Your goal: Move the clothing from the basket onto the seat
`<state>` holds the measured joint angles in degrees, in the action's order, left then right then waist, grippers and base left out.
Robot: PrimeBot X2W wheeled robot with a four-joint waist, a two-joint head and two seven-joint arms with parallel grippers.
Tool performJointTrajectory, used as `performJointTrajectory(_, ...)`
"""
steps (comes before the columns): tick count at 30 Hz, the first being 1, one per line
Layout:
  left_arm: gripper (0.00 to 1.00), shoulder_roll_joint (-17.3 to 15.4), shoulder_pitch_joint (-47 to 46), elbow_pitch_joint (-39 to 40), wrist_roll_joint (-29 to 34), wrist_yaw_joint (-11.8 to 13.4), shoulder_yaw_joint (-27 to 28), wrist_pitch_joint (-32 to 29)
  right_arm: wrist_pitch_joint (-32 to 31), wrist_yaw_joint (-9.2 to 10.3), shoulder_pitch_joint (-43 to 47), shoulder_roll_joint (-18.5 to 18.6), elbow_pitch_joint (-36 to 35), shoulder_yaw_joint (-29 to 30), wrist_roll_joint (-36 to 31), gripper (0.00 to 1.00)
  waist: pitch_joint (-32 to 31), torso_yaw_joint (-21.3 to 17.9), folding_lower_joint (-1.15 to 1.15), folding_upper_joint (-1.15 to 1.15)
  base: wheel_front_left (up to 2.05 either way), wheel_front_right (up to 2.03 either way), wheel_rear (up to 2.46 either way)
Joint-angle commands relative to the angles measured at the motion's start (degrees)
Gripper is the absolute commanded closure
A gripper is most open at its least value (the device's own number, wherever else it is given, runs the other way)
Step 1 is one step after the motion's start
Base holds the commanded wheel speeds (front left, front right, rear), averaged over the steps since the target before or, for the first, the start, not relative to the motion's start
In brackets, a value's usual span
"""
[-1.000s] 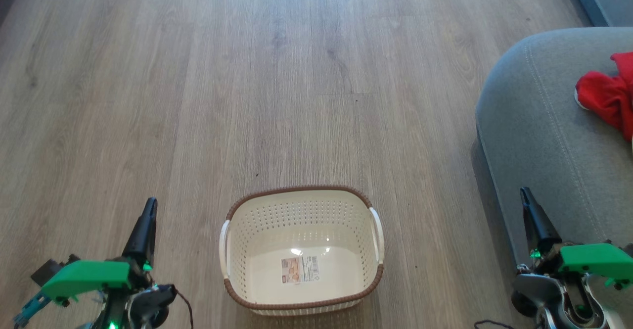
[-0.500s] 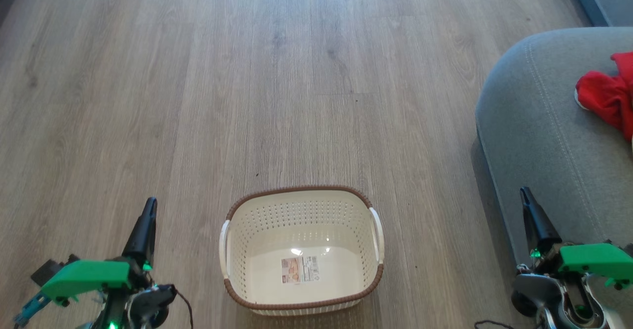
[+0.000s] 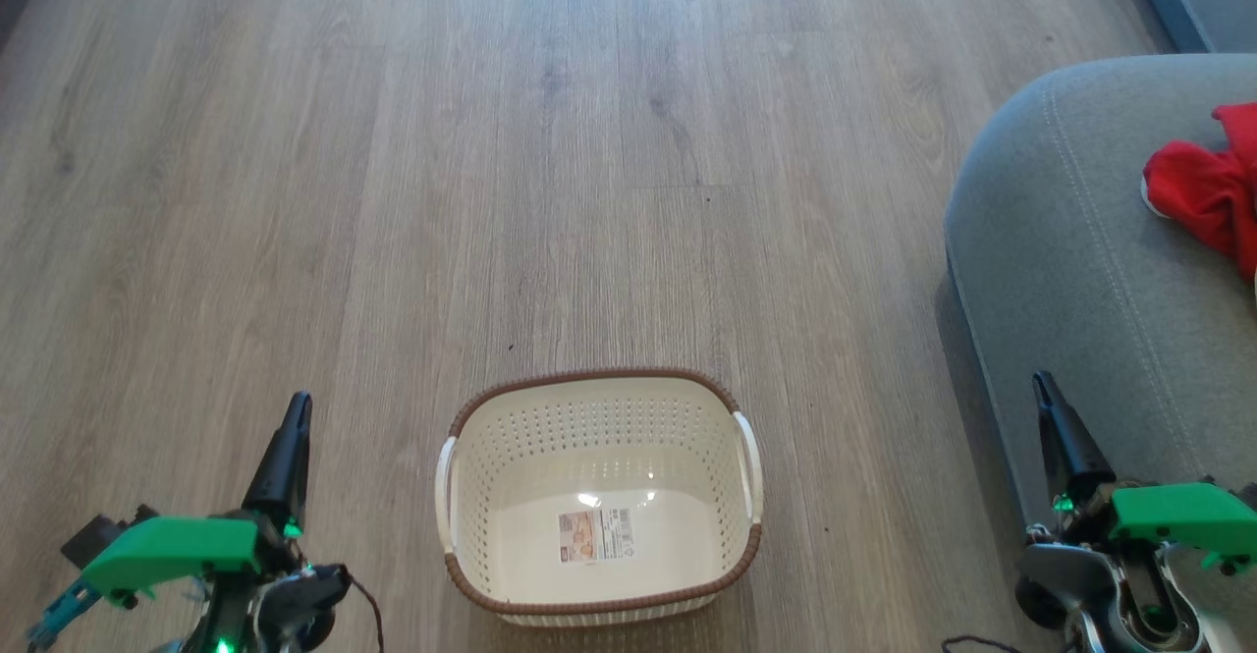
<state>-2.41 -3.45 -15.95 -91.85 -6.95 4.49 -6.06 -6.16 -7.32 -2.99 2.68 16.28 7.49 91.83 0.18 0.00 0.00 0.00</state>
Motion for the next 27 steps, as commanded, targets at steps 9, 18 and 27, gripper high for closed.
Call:
performJointTrajectory(9,1.00,-0.47,-2.74,1.89,-0.31,-0.54,2.04,-0.43,-0.33,-0.17,-3.20,0.20,-2.25,-0.96,0.33,1.00,0.00,0.00,0.00,0.00,0.00,0.00,0.00)
performJointTrajectory(18,1.00,-0.47,-2.74,1.89,-0.31,-0.54,2.04,-0.43,-0.33,-0.17,-3.20,0.20,-2.25,-0.96,0.33,1.00,0.00,0.00,0.00,0.00,0.00,0.00,0.00)
performJointTrajectory(27,1.00,-0.47,-2.74,1.89,-0.31,-0.54,2.03,-0.43,-0.33,-0.17,-3.20,0.20,-2.25,-0.96,0.33,1.00,0.00,0.00,0.00,0.00,0.00,0.00,0.00)
